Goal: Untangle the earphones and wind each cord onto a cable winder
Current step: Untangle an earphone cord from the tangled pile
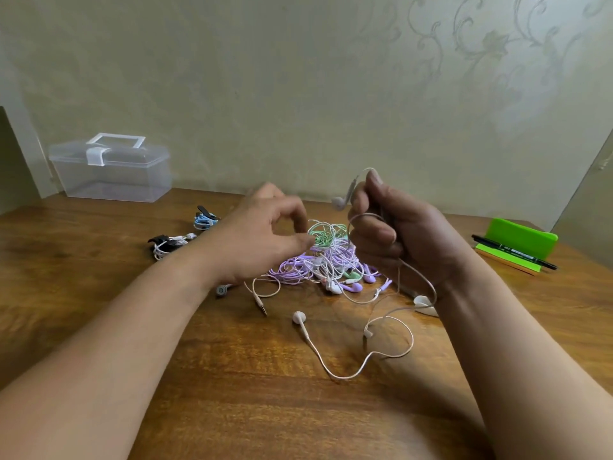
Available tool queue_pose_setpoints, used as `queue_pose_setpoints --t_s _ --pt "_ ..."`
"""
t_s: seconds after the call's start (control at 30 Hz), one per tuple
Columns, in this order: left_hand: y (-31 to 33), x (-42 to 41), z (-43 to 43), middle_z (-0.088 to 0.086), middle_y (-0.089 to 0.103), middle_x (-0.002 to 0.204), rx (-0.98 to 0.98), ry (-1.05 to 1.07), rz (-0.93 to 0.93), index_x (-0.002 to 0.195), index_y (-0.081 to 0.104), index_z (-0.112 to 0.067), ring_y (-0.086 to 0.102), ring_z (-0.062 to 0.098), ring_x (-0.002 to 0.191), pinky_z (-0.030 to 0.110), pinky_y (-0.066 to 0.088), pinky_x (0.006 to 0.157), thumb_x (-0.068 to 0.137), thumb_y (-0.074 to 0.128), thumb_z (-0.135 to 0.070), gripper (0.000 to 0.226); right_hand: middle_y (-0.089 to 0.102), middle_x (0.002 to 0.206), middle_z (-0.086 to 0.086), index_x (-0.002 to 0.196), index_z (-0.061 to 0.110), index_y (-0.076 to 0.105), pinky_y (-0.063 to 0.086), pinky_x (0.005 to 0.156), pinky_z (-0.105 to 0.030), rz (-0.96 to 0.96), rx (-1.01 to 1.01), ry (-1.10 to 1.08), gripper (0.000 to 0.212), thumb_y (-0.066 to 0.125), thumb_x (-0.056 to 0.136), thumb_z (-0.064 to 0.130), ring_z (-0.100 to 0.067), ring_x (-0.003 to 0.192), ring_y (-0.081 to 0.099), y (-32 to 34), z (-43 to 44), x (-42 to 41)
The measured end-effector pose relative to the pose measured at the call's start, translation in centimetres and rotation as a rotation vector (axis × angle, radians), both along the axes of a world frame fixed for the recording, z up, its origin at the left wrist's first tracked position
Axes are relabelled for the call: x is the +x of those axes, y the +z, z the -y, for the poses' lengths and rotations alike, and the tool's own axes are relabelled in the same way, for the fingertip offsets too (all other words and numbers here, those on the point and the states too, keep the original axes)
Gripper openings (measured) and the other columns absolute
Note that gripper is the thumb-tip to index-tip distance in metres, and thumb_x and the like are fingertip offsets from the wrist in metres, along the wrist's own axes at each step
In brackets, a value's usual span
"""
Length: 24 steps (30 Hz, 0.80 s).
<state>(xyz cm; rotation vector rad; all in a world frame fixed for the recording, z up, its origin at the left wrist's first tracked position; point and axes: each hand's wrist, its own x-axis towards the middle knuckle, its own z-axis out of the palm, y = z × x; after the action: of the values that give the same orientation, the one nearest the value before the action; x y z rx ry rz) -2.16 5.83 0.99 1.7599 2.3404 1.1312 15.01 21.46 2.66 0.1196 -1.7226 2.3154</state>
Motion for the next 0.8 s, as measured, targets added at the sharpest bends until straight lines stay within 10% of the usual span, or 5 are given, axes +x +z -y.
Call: queue_pose_setpoints --t_s 0.17,0.37,0.57,0.8 --pt "-0.6 1.9 -0.9 -0.021 0.049 0.140 0.067 -0.270 0.145 0.128 0.065 -0.034 0.038 -0.004 0.139 0.025 0.029 0.116 0.085 0.051 -0.059 0.052 0.035 0.055 0.001 0.088 0.012 0.056 0.019 0.038 -0.018 0.056 0.105 -0.089 0.038 0.039 0.108 0.039 -0.006 0.038 0.022 -0.4 0.6 -0.7" --pt "-1.3 2.1 -1.4 -0.010 0.054 0.115 0.116 -0.189 0.150 0.092 0.071 -0.025 0.049 0.005 0.120 0.030 0.037 0.106 0.089 0.065 -0.045 0.020 0.039 0.060 -0.003 0.087 0.012 0.057 0.020 0.045 -0.025 0.069 0.169 -0.222 0.039 0.039 0.110 0.037 -0.012 0.043 0.028 -0.6 0.4 -0.8" --pt "-1.4 2.3 -1.5 -0.010 0.052 0.123 0.181 -0.166 0.115 0.115 0.070 -0.027 0.048 0.002 0.125 0.013 0.032 0.106 0.091 0.075 -0.042 0.029 0.040 0.058 -0.004 0.086 0.011 0.057 0.025 0.043 -0.021 0.062 0.178 -0.232 0.039 0.041 0.109 0.037 -0.013 0.040 0.030 -0.4 0.8 -1.0" --pt "-1.8 2.3 -1.8 -0.004 0.059 0.108 0.196 -0.181 0.308 0.094 0.075 -0.028 0.062 0.013 0.111 0.039 0.045 0.109 0.080 0.070 -0.040 0.019 0.049 0.061 -0.006 0.089 0.009 0.057 0.035 0.044 -0.023 0.109 0.204 -0.200 0.038 0.038 0.111 0.034 -0.015 0.043 0.042 -0.6 1.2 -1.0"
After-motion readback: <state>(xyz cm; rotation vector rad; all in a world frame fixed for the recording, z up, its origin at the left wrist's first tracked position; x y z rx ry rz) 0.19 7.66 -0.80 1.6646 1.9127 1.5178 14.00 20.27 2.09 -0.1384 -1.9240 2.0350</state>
